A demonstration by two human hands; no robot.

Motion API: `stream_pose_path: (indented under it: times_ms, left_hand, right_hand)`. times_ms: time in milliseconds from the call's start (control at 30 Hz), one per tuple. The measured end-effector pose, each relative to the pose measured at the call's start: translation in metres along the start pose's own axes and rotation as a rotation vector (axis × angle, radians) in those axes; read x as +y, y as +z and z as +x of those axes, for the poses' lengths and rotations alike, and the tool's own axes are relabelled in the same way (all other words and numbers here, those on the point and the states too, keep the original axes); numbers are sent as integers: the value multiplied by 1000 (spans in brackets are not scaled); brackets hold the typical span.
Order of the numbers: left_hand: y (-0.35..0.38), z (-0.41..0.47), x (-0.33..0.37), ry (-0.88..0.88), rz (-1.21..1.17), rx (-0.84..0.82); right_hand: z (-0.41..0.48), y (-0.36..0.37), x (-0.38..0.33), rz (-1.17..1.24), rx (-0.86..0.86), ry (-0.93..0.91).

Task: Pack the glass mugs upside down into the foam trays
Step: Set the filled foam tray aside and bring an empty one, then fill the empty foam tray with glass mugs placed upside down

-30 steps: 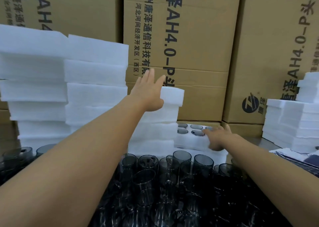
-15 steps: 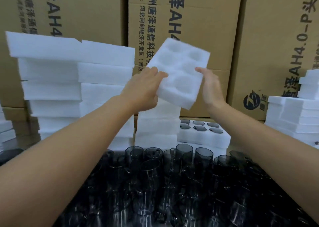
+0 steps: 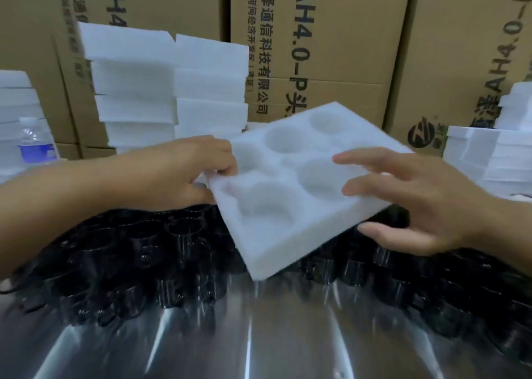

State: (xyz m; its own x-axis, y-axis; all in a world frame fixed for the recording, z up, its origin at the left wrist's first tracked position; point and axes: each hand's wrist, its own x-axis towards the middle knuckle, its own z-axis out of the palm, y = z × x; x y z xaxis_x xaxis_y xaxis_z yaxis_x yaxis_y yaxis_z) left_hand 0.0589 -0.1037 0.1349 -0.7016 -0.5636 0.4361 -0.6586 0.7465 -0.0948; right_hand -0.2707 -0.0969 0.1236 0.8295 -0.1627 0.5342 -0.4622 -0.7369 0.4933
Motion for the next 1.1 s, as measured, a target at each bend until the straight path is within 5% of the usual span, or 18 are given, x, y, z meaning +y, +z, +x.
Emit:
stream_pose_path:
  times_ms: [400,467,533,600,867,1000,1100]
  left_hand:
    - [86,-50,60,106,196,-396]
    - [91,-48,65,86,298,-321]
    - [85,-44,70,-66,144,-320]
    - [82,-38,77,-219,-65,-485]
    - [104,3,92,-167,-205,-408]
    - [128,23,100,-216,-293,-442]
    - [141,37,103,-245,-376,-448]
  right_hand:
    - [-68,9,-106,177,-231,-58]
    - [-74,12,-115,211,-263,-22]
    - [-78,17,-120,234,-295,3]
    - [-82,21,-122,257,-312,33]
    - [-79,29,-116,307,-216,90]
    - [-65,30,-104,342,47,265]
    - [-48,45,-89,262,-6,576]
